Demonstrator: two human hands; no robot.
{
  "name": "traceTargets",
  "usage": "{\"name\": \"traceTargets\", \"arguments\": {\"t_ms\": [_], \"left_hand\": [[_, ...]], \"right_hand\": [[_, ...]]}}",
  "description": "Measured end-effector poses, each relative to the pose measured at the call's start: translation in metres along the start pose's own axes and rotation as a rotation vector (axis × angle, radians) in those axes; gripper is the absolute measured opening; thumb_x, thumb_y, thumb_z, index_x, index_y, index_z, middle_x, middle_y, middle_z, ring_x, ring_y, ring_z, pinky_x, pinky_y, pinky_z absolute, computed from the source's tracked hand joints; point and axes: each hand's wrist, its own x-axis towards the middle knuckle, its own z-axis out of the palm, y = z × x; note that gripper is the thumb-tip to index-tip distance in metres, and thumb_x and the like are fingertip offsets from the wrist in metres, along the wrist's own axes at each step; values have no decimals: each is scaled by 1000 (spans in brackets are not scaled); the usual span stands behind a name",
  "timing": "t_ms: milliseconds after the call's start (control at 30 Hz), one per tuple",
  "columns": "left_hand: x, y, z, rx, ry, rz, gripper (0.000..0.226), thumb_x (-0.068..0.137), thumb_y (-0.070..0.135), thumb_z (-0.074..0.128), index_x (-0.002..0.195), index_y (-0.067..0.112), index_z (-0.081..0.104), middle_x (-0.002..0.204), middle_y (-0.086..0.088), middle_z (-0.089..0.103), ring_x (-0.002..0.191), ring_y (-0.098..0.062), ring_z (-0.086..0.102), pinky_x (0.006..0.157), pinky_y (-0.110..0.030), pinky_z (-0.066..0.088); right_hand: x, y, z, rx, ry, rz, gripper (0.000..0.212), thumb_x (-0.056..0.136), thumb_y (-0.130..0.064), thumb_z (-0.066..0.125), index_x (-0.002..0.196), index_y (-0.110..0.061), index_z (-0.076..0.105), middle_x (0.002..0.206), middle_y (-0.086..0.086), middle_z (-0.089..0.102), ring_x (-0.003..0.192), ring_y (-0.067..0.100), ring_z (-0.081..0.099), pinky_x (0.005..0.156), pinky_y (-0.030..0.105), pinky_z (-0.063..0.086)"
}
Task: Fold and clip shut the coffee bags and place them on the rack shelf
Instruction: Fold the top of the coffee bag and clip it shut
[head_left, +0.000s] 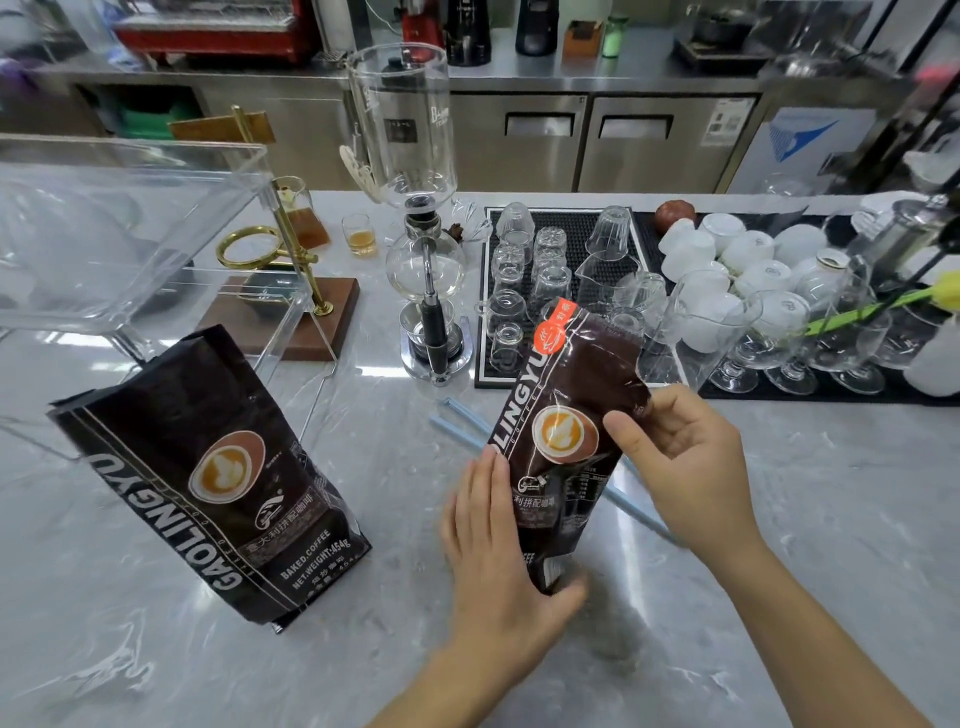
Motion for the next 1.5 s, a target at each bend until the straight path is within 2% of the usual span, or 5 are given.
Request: {"name": "traceTargets", "arguments": {"t_ms": [400,600,1133,1333,1500], "left_hand": [[8,-37,-2,-46,-49,88,126,63,43,80,156,25,-2,165,13,-7,154,-16,5,122,-36,14],[-5,-35,-2,78,19,-78,122,57,58,80,151,10,20,153,-14,30,141,-31,30,115,-46,28],[-4,-44,-3,-329,-39,-231,66,83,9,49,144,30,40,145,6,54,132,-9,52,110,-39,44],[22,-15,-40,-924,-273,-250,82,65,62,78,131,21,51,124,21,68,117,0,63,92,-15,48],[30,-15,-42,-928,-362,-244,71,52,30,96,115,20,67,112,-2,77,108,-18,71,89,-29,54]], "right_hand": [[-9,-7,-9,-47,-72,11,18,82,-5,71,88,-22,72,84,-12,76,77,3,71,74,17,55],[-9,-13,-17,-228,-341,47,25,73,-32,73,87,-13,79,111,-17,68,101,1,66,68,22,57],[-5,-59,-3,-226,-261,-38,53,90,-39,59,54,-4,41,51,-9,36,48,3,33,47,22,27],[2,-64,2,-193,-381,-113,50,94,-42,49,57,-9,40,55,-11,32,50,2,31,48,17,26],[11,-58,14,-162,-365,-127,44,96,-31,49,56,-16,37,53,-11,31,49,1,29,49,13,26]]}}
